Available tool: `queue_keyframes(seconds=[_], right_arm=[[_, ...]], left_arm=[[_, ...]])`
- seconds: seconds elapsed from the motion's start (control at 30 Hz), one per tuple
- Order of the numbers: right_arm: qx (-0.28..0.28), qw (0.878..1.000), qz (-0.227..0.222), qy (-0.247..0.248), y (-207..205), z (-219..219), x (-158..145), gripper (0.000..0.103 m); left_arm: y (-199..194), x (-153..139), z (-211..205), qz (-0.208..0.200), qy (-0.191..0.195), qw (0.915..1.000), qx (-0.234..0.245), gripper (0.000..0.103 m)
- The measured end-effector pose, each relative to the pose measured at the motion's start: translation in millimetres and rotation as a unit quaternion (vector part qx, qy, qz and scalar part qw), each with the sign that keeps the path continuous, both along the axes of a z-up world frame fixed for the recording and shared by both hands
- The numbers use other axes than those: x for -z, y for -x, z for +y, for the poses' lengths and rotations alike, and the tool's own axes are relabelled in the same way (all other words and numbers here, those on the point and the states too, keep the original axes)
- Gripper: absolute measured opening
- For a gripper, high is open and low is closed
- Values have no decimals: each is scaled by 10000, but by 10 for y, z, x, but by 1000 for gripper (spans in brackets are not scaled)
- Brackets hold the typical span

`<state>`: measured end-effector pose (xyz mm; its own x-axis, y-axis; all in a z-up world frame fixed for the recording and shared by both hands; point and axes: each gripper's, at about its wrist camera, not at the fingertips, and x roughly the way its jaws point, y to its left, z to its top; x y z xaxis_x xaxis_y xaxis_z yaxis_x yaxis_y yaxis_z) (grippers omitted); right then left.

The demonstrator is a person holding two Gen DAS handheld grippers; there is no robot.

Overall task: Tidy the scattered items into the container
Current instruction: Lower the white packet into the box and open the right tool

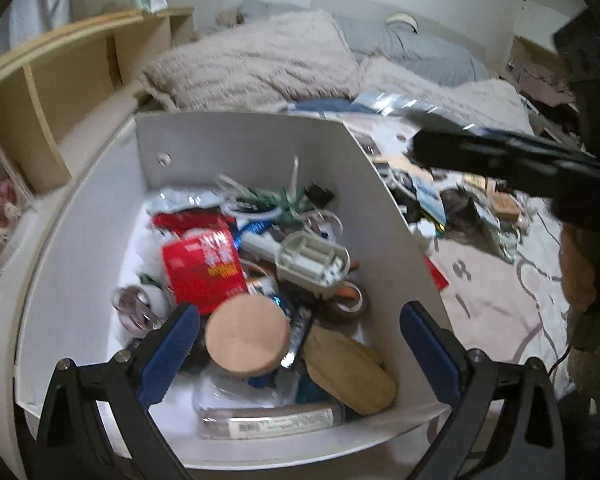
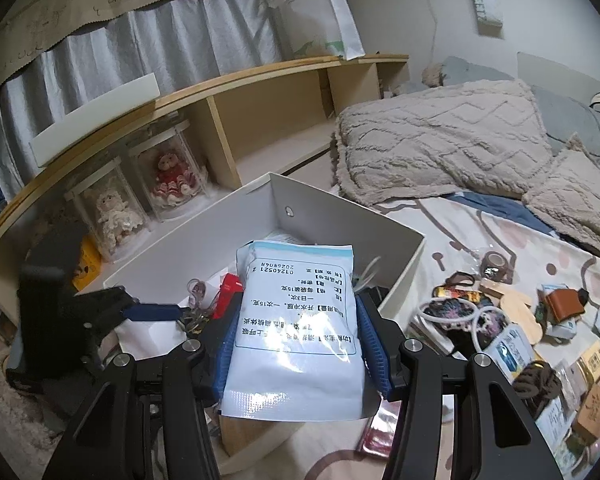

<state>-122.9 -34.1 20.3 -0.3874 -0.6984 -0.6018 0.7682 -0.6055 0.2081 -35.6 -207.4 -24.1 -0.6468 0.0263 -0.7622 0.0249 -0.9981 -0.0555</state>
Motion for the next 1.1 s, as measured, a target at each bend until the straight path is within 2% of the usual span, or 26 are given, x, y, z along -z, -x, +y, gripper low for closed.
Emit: queue_keyframes(seconds=[0.47, 0.63, 0.9, 0.97, 1.03, 1.1], right_arm=[[-390, 9947, -488, -813, 505, -935, 97, 54], [-416, 9892, -623, -1258, 660, -1233, 317, 54], [-332, 9869, -819, -1351, 888, -1546, 480, 54], [-395, 9841, -903, -1477, 911, -1622, 555, 62], [-416, 9822, -958, -1562, 910, -1663, 614, 87], [-446, 9816, -933, -1606, 870, -1650, 648, 92]], left_arm=[[-59, -65, -336, 250, 46, 9989, -392, 101], [-70, -48, -411, 298, 37, 9987, -418, 101], [-65, 17, -525, 301, -19, 9982, -522, 101], [-63, 33, -547, 296, -50, 9981, -531, 101], [-57, 51, -558, 277, -55, 9981, -542, 101], [-45, 71, -560, 253, -51, 9982, -549, 101]])
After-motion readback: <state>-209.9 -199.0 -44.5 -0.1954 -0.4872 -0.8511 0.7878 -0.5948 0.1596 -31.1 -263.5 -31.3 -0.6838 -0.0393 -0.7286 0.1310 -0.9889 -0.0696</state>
